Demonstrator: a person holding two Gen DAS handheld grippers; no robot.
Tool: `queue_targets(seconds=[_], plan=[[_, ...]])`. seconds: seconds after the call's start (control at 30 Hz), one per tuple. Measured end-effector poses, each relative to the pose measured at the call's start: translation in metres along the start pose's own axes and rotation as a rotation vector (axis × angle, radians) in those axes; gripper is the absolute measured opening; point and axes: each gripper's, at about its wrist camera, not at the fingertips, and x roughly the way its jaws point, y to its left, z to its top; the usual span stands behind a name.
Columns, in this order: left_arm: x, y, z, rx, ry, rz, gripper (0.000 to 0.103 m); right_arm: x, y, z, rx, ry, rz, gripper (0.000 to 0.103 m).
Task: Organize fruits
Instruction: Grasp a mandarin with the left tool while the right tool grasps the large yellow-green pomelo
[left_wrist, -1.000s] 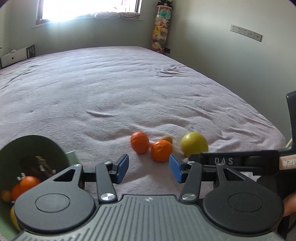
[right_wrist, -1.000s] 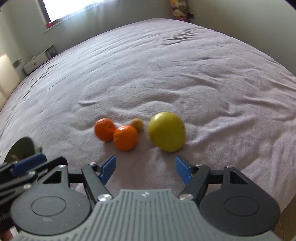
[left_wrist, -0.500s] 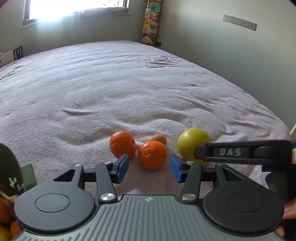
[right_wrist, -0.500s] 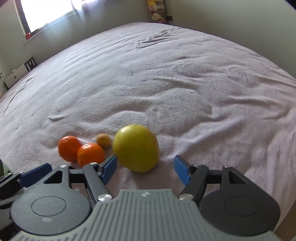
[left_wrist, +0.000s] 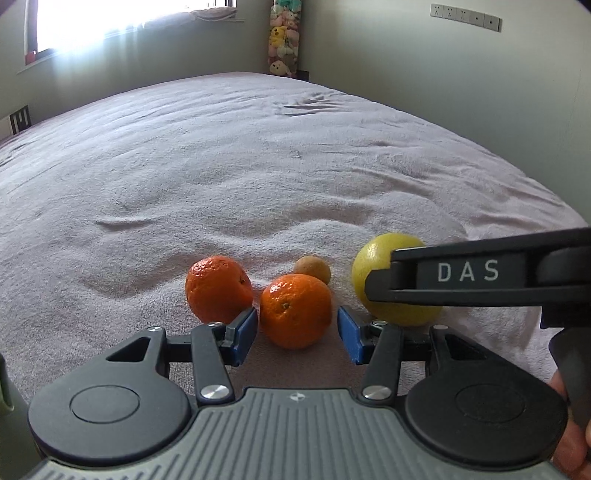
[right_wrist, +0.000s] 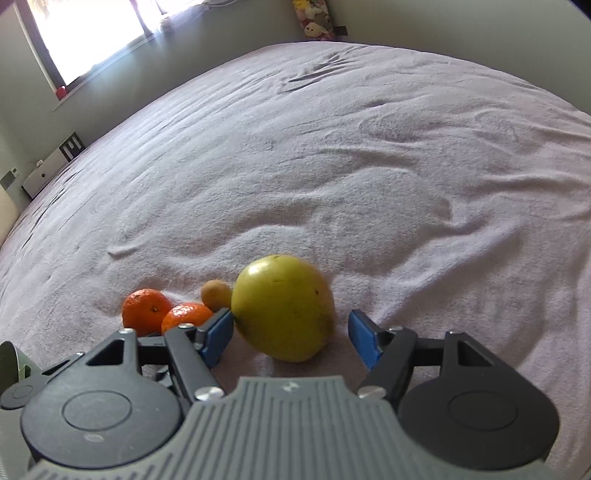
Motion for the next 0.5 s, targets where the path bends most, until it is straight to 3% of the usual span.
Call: queue_targets(seconds=[0.27,0.37,0.5], plan=[[0.012,0.001,0.003,0.007,0.003,0.005,0.059,0.013,-0.004,0.003,0.046,0.015,0.021,0.067],[0.014,0.002,0.003,0.004,0.008,-0.002,0.052,0.017,-0.005,0.002,0.068,0.022,0.031,0.067],[0.013,-0.001,0.003,0.019,0.01,0.002,0.051,0.016,-0.003,0.002,0.059,0.026,0.027,0.064]])
